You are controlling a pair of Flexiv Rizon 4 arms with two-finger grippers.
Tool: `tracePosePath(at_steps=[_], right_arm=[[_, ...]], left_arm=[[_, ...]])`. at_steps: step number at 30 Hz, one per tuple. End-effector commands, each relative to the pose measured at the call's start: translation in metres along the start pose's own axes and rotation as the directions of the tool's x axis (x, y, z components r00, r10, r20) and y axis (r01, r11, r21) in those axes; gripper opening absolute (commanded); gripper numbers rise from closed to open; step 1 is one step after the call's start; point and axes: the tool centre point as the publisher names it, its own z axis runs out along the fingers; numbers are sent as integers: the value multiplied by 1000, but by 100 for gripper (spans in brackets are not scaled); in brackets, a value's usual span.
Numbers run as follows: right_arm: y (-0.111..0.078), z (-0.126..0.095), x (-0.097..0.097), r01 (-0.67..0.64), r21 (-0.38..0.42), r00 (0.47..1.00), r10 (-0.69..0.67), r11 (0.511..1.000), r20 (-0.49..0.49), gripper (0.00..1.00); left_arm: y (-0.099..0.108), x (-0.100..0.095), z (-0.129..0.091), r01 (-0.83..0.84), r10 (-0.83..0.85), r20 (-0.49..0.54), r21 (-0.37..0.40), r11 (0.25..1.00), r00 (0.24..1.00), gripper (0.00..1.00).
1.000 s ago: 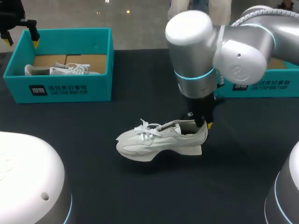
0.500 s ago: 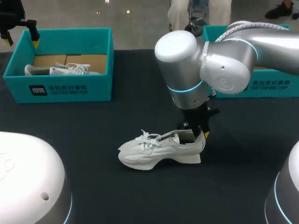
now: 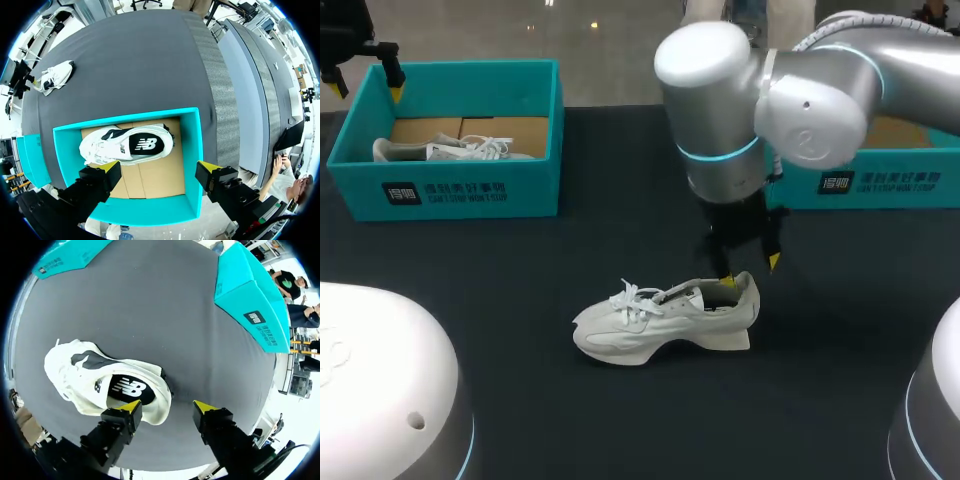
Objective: Take the shoe out of the shoebox, open the shoe tongue, remove and reinsert the insole, then place the shoe into the shoebox
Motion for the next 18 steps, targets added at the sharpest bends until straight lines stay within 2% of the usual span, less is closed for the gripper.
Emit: tracePosePath(at_steps=[1, 3, 5, 6, 7, 18], right_arm=[[-12, -34, -26, 305, -162, 942, -323, 938, -93, 100], [-13, -35, -24, 557, -203, 808, -582, 805, -93, 100], [-18, -36, -23, 708, -256, 672, -739, 659, -44, 100], [-25, -39, -21, 773, -292, 579, -814, 563, -36, 100], [-28, -40, -23, 785, -297, 564, -826, 544, -23, 100], [-28, -40, -23, 785, -297, 564, -826, 544, -23, 100]], left_arm=[[0, 0, 0, -1, 1, 0, 0, 1000, 1000, 100], [0, 0, 0, -1, 1, 0, 0, 1000, 1000, 100], [0, 0, 0, -1, 1, 0, 0, 1000, 1000, 100], [0, 0, 0, -1, 1, 0, 0, 1000, 1000, 100], [0, 0, 0, -1, 1, 0, 0, 1000, 1000, 100], [0, 0, 0, -1, 1, 0, 0, 1000, 1000, 100]])
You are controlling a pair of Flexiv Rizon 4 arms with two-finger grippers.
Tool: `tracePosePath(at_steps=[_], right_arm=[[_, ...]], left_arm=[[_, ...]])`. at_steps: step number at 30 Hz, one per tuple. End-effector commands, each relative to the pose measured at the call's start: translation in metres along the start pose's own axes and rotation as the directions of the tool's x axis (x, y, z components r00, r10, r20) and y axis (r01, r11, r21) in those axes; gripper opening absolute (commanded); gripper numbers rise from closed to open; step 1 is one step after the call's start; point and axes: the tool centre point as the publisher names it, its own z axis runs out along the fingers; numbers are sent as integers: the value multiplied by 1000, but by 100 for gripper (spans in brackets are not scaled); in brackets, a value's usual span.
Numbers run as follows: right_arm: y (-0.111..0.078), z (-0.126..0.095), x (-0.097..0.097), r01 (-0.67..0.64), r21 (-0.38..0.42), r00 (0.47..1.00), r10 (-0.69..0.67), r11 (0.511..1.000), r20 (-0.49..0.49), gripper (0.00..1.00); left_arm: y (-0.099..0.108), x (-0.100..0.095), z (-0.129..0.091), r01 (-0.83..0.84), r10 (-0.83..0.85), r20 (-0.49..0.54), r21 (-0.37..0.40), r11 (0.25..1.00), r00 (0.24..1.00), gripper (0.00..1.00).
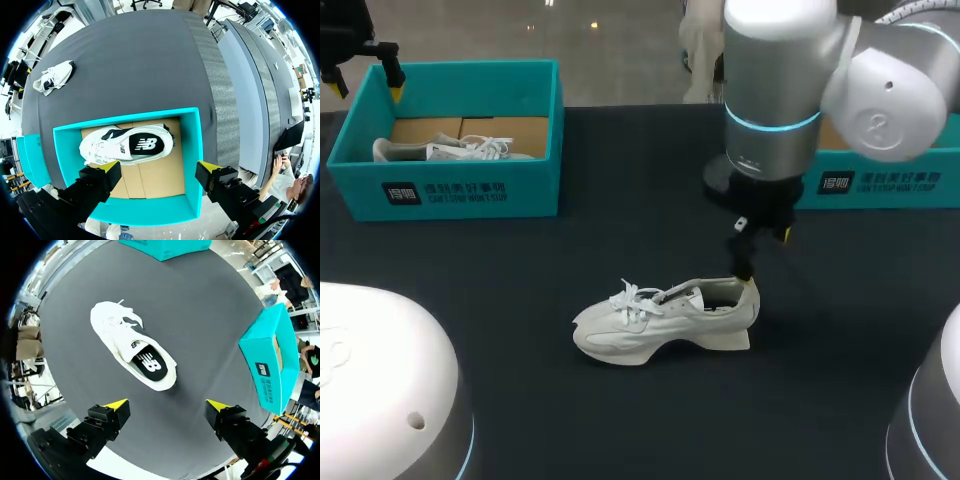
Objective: Take the shoe out of the shoebox, open the shoe tongue, remove and reinsert the insole, then place the shoe into the shoebox
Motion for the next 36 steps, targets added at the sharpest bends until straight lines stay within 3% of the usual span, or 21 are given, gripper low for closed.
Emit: tracePosePath(at_steps=[1, 6, 10, 14, 16, 18, 20, 23, 25, 36], right_arm=[[-6, 3, -4, 387, -142, 919, -394, 911, -24, 100], [-6, 3, -4, 387, -142, 919, -394, 911, -24, 100], [-21, 4, -10, 570, -201, 815, -580, 797, 12, 100], [-32, 6, -13, 714, -281, 679, -732, 641, 55, 100], [-38, 8, -14, 728, -297, 661, -747, 617, 68, 100], [-42, 9, -16, 762, -329, 617, -780, 558, 105, 100], [-45, 10, -18, 754, -359, 619, -779, 551, 104, 100], [-42, 9, -18, 749, -321, 632, -770, 579, 85, 100], [-41, 8, -20, 689, -302, 700, -713, 659, 42, 100], [-41, 8, -20, 689, -302, 700, -713, 659, 42, 100]], left_arm=[[0, 0, 0, -1, 1, 0, 0, 1000, 1000, 100], [0, 0, 0, -1, 1, 0, 0, 1000, 1000, 100], [0, 0, 0, -1, 1, 0, 0, 1000, 1000, 100], [0, 0, 0, -1, 1, 0, 0, 1000, 1000, 100], [0, 0, 0, -1, 1, 0, 0, 1000, 1000, 100], [0, 0, 0, -1, 1, 0, 0, 1000, 1000, 100], [0, 0, 0, -1, 1, 0, 0, 1000, 1000, 100], [0, 0, 0, -1, 1, 0, 0, 1000, 1000, 100], [0, 0, 0, -1, 1, 0, 0, 1000, 1000, 100], [0, 0, 0, -1, 1, 0, 0, 1000, 1000, 100]])
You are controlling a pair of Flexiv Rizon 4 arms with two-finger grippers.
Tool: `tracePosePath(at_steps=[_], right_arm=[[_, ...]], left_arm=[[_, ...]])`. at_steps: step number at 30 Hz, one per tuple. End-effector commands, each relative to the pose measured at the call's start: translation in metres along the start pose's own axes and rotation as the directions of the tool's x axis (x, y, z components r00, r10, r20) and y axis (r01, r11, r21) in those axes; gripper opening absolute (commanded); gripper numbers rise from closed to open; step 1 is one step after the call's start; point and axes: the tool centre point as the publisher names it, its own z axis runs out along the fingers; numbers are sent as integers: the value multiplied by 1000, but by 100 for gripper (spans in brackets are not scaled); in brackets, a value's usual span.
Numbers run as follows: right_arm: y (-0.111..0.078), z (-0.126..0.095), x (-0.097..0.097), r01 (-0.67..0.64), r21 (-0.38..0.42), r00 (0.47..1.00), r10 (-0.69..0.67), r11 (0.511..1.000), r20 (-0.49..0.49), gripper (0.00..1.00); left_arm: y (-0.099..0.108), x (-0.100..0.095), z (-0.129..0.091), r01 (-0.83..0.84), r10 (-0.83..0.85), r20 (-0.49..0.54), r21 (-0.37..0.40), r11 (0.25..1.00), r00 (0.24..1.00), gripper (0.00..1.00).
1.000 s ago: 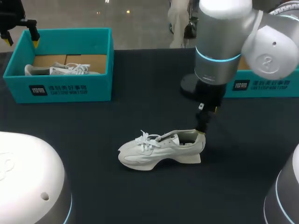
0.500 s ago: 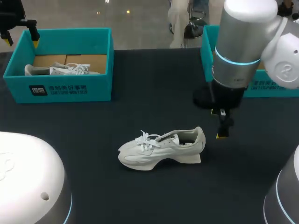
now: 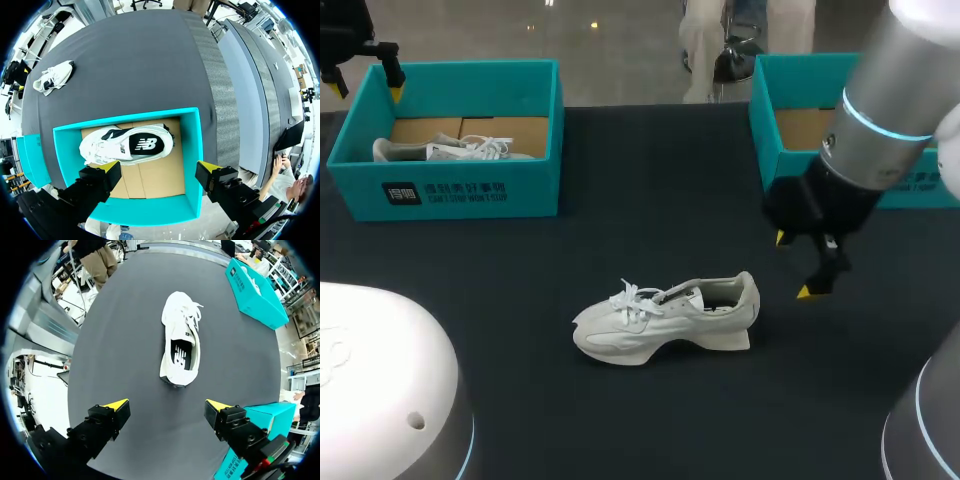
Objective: Take the shoe out of the shoebox, open the shoe tongue, remove and reinsert the insole, then place the shoe into the shoebox
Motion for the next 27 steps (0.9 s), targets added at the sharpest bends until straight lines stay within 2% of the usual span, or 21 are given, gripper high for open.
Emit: tracePosePath(at_steps=[1, 19, 23, 27], right_arm=[[-3, 2, 1, 2, -30, 1000, -2, 1000, 4, 100], [-3, 2, 1, 2, -30, 1000, -2, 1000, 4, 100], [0, 9, -2, -24, -121, 1000, 25, 992, 10, 100], [-6, 14, -4, -69, -238, 997, 78, 969, 26, 100]], left_arm=[[0, 0, 0, -1, 1, 0, 0, 1000, 1000, 100], [0, 0, 0, -1, 1, 0, 0, 1000, 1000, 100], [0, 0, 0, -1, 1, 0, 0, 1000, 1000, 100], [0, 0, 0, -1, 1, 0, 0, 1000, 1000, 100]])
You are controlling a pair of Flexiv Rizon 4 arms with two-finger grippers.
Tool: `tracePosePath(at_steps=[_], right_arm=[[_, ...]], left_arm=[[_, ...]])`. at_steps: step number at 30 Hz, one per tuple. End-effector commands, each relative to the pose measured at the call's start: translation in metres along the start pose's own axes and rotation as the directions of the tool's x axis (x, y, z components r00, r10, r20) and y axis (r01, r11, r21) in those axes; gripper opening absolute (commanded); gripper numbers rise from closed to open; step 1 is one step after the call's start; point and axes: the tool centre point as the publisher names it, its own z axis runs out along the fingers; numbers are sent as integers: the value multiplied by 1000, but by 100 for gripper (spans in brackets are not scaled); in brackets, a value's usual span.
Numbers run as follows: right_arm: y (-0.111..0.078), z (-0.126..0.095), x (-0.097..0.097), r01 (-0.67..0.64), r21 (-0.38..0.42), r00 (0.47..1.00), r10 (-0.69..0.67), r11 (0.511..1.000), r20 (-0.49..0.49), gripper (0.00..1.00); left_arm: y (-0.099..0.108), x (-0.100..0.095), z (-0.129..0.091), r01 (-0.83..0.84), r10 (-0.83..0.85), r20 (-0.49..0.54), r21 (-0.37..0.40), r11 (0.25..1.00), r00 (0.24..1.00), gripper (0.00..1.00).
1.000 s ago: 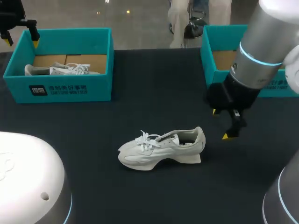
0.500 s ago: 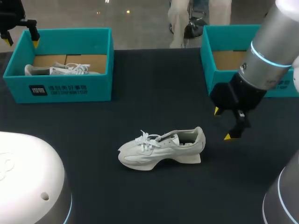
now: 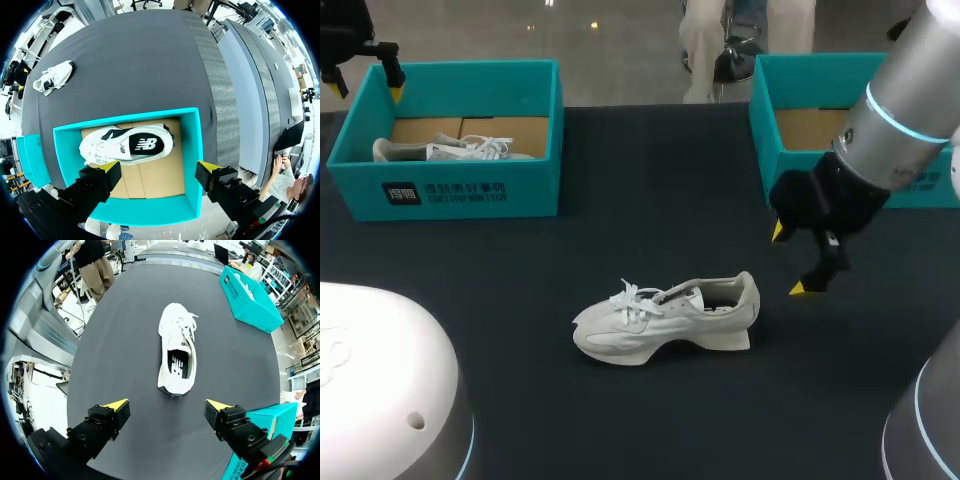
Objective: Take the shoe out of the shoebox, open the shoe tongue, remove and reinsert the insole, then place the shoe into the shoebox
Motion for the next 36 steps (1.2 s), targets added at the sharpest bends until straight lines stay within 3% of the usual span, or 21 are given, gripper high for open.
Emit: tracePosePath(at_steps=[1, 5, 10, 16, 30, 36], right_arm=[[-17, 12, 1, -37, -145, 999, 40, 989, 13, 100], [-27, 20, 4, -56, -268, 998, 65, 962, 26, 100], [-40, 27, 9, -83, -455, 988, 132, 886, 77, 100], [-43, 36, 10, -171, -566, 972, 232, 807, 37, 100], [-55, 66, -2, -78, -686, 980, 181, 723, 79, 100], [-61, 81, -6, -38, -679, 989, 123, 733, 78, 100]], left_arm=[[0, 0, 0, -1, 1, 0, 0, 1000, 1000, 100], [0, 0, 0, -1, 1, 0, 0, 1000, 1000, 100], [0, 0, 0, -1, 1, 0, 0, 1000, 1000, 100], [0, 0, 0, -1, 1, 0, 0, 1000, 1000, 100], [0, 0, 0, -1, 1, 0, 0, 1000, 1000, 100], [0, 0, 0, -1, 1, 0, 0, 1000, 1000, 100]])
